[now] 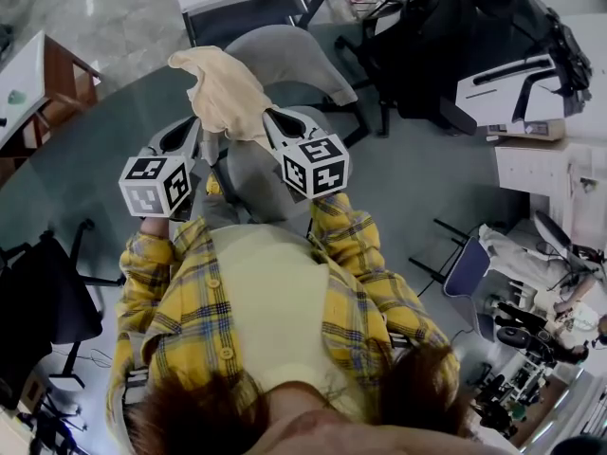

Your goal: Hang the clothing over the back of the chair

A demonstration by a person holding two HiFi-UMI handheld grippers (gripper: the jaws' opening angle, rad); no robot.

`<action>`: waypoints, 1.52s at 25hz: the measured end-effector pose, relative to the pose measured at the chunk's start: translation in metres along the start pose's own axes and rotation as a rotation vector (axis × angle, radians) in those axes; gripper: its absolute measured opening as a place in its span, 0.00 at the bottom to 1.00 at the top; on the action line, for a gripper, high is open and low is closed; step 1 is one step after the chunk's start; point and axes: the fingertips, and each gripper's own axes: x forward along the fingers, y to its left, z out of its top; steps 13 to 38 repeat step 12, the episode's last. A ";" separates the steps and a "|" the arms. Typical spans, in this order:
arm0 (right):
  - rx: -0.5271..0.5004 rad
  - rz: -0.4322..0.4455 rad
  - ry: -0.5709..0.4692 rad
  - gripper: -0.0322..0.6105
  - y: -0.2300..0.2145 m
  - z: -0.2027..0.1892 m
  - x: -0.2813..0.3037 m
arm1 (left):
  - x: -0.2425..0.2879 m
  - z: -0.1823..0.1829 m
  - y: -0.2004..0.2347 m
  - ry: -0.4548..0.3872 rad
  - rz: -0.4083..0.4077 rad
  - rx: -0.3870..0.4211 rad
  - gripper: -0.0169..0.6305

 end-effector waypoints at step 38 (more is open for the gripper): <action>0.028 0.000 -0.014 0.07 -0.006 0.003 -0.006 | 0.005 -0.001 -0.003 0.009 0.004 0.001 0.04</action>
